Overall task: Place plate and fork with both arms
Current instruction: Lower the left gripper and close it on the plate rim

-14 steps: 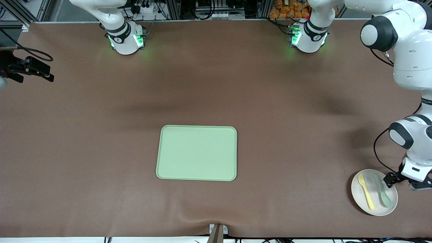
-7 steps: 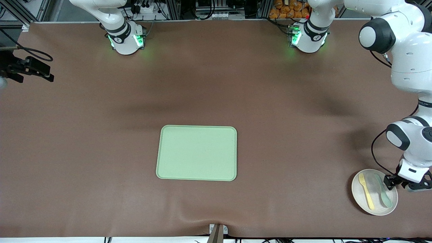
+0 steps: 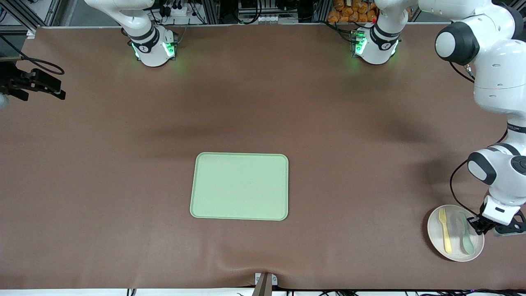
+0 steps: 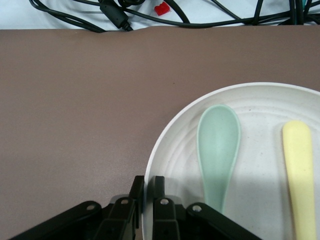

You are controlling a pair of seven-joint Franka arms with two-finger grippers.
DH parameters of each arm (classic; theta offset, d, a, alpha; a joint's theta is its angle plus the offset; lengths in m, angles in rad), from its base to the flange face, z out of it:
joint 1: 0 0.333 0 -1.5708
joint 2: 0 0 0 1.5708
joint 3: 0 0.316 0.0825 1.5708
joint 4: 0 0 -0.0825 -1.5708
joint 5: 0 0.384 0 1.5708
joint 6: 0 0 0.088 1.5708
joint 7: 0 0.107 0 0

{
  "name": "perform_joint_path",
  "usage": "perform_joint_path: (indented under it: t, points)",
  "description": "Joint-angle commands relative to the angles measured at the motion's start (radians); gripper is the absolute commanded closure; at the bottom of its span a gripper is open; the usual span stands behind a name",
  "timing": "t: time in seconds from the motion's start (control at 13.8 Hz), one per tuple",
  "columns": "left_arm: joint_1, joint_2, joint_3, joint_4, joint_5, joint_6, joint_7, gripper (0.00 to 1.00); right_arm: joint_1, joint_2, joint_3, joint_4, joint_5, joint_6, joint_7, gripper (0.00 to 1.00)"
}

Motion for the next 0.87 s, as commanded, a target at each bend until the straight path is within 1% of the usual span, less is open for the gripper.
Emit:
perform_joint_path:
  t: [0.0, 0.07, 0.29, 0.44, 0.58, 0.65, 0.73, 0.8]
  points:
    - [0.002, -0.019, -0.019, 0.004, 0.006, 0.002, 0.005, 1.0, -0.018, 0.009, 0.008, 0.02, 0.008, -0.014, -0.019, 0.0]
    - [0.018, -0.038, -0.057, -0.015, 0.006, -0.006, 0.005, 1.0, -0.02, 0.009, 0.008, 0.02, 0.008, -0.014, -0.019, 0.0]
    - [0.045, -0.128, -0.139, -0.088, 0.0, -0.061, -0.012, 1.0, -0.02, 0.009, 0.008, 0.02, 0.008, -0.014, -0.02, 0.0]
    - [0.044, -0.174, -0.162, -0.108, -0.011, -0.127, -0.073, 1.0, -0.02, 0.01, 0.008, 0.02, 0.008, -0.012, -0.02, 0.0]
    - [0.045, -0.208, -0.196, -0.149, -0.011, -0.135, -0.109, 1.0, -0.02, 0.009, 0.008, 0.02, 0.008, -0.014, -0.02, 0.0]
    - [0.047, -0.22, -0.199, -0.166, -0.013, -0.135, -0.116, 1.0, -0.02, 0.009, 0.008, 0.02, 0.008, -0.014, -0.02, 0.0]
    - [0.064, -0.228, -0.223, -0.181, -0.022, -0.136, -0.118, 1.0, -0.02, 0.009, 0.008, 0.02, 0.008, -0.014, -0.02, 0.0]
    - [0.114, -0.228, -0.293, -0.187, -0.045, -0.136, -0.118, 1.0, -0.02, 0.009, 0.008, 0.02, 0.008, -0.014, -0.02, 0.0]
